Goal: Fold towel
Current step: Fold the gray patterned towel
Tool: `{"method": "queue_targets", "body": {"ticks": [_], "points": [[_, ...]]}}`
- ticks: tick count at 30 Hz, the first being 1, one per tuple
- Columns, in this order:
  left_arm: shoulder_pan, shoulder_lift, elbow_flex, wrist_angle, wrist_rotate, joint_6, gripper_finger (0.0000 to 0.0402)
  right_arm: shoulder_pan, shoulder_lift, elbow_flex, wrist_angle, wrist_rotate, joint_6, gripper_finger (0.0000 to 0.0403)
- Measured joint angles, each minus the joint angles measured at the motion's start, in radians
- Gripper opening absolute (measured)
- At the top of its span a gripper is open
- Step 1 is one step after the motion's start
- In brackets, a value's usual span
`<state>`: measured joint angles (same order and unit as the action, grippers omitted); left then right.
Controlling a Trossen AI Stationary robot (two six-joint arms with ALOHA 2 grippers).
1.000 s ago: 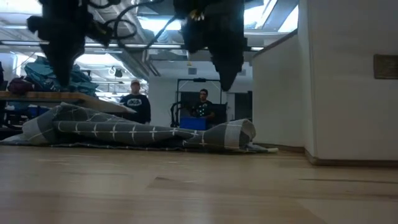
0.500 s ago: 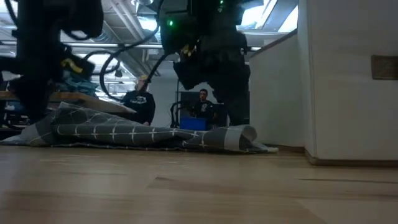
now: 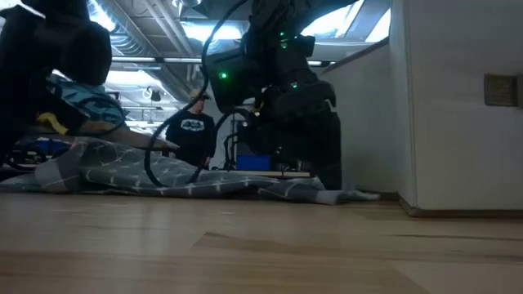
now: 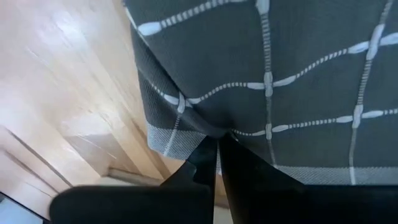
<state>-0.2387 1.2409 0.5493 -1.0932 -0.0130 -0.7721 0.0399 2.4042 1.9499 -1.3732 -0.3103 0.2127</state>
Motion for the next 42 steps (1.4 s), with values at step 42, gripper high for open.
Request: {"method": "queue_targets", "body": {"ticks": [42], "points": [[-0.034,0.154,0.080,0.140,0.005,0.178,0.0001,-0.001,0.000,-0.002,-0.075,0.064,-0.011,0.0026]]}}
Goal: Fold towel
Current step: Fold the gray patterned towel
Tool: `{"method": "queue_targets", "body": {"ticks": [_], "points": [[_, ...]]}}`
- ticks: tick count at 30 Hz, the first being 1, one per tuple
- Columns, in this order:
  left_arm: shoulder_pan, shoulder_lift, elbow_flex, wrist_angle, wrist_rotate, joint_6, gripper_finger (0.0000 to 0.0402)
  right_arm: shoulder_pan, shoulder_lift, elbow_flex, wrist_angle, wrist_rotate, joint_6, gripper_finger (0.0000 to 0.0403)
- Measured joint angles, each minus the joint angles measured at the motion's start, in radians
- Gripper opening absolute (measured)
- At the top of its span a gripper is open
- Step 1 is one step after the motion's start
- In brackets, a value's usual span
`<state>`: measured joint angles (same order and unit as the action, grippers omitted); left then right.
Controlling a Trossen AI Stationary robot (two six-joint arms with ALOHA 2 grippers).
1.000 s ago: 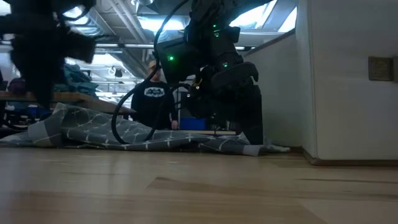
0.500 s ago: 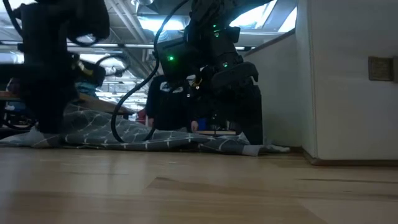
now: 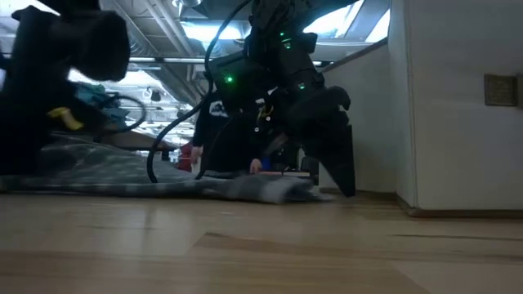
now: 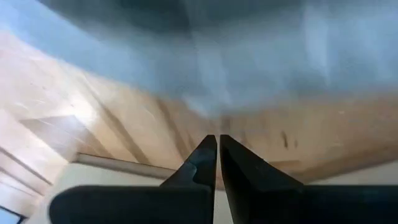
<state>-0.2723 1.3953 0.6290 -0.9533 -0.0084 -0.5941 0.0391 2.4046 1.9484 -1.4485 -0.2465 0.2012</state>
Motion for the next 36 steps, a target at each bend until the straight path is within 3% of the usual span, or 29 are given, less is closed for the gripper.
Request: {"method": "queue_targets", "body": {"ticks": [7,11,19,26,29,36], "points": [[-0.079,0.003,-0.002,-0.079,0.051,-0.008,0.0001,0.000,0.000,0.000,0.003,0.000,0.001,0.0025],[-0.106,-0.027,-0.002,-0.079,0.050,-0.105,0.0001,0.000,0.000,0.000,0.005,-0.086,0.009,0.0006],[-0.125,-0.304,0.000,-0.035,0.028,-0.223,0.0001,0.000,-0.029,0.078,0.011,-0.123,0.003,0.0003],[-0.153,-0.471,0.000,-0.034,0.019,-0.364,0.0001,-0.017,-0.050,0.273,0.019,-0.014,0.009,0.0003],[-0.163,-0.466,0.000,-0.037,-0.010,-0.373,0.0001,-0.045,-0.050,0.310,0.076,0.075,0.026,0.0003],[-0.164,-0.396,0.000,-0.035,-0.025,-0.375,0.0001,-0.143,-0.016,0.309,0.139,0.090,0.033,0.0001]]}}
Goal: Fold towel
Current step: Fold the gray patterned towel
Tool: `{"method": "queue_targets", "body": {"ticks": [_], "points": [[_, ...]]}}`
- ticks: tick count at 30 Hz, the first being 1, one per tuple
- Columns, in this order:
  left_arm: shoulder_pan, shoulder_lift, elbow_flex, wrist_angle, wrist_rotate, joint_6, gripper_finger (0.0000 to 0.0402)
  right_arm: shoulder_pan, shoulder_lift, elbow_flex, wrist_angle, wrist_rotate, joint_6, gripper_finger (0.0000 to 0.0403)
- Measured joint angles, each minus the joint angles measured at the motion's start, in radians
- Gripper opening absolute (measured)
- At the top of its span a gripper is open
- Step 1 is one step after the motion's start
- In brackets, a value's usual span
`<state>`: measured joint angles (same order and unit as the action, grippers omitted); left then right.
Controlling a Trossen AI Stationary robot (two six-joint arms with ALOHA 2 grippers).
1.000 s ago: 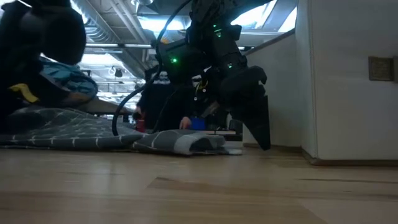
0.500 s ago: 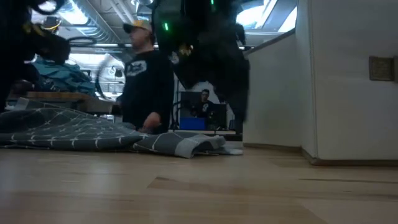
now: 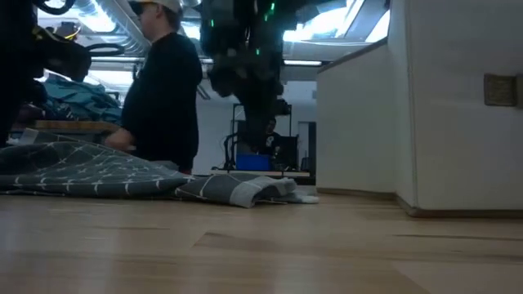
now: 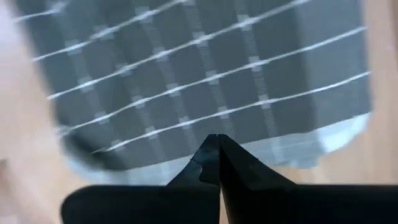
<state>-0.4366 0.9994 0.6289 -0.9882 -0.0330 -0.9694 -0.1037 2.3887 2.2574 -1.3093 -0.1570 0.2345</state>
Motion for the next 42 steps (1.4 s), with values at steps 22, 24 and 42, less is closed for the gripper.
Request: {"method": "queue_targets", "body": {"ticks": [22,24,42], "points": [[0.004,0.257,0.000,0.012,-0.075,-0.081,0.0001,-0.074,0.111,-0.002,0.001,0.121,-0.007,0.0001],[0.004,0.273,0.000,0.013,-0.093,-0.094,0.0001,-0.074,0.119,-0.006,0.002,0.114,-0.007,0.0001],[0.041,0.404,-0.041,0.085,-0.153,-0.295,0.0001,0.067,0.118,-0.101,-0.062,-0.188,-0.038,0.0001]]}}
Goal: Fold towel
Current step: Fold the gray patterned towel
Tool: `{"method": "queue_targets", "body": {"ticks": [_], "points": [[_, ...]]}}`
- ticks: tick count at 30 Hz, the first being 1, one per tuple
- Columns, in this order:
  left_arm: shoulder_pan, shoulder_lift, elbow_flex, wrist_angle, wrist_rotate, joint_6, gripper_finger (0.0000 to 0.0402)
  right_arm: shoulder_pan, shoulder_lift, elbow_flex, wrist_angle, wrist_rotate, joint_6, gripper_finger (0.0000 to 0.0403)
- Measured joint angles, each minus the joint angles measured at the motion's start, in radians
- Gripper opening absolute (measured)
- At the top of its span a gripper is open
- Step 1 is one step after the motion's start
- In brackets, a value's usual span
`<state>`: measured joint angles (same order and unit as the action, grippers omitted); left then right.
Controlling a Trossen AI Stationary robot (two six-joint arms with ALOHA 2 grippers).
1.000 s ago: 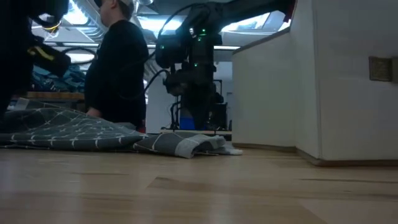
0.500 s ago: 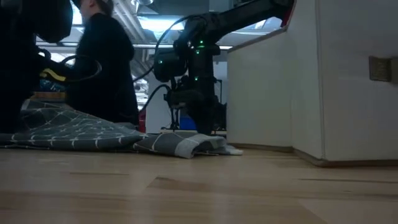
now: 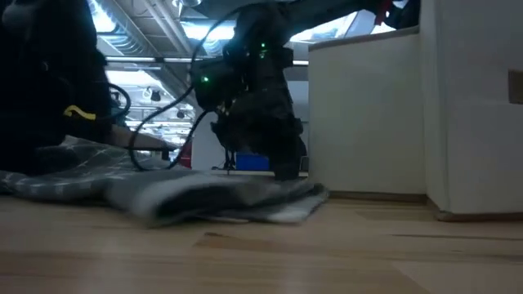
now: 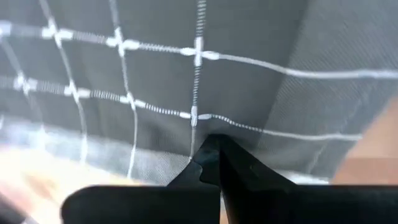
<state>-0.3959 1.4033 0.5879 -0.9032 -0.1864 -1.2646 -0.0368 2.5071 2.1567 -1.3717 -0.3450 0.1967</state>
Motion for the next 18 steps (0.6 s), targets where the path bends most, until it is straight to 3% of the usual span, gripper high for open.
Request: {"method": "queue_targets", "body": {"ticks": [9,18], "points": [[0.018,0.000,-0.001,0.021,-0.021,0.001,0.0001,0.144,0.002,-0.001,0.009,-0.123,0.011,0.0001],[0.018,-0.011,-0.003,0.031,-0.058,0.074,0.0001,0.189,0.001,0.001,0.039,-0.177,0.008,0.0001]]}}
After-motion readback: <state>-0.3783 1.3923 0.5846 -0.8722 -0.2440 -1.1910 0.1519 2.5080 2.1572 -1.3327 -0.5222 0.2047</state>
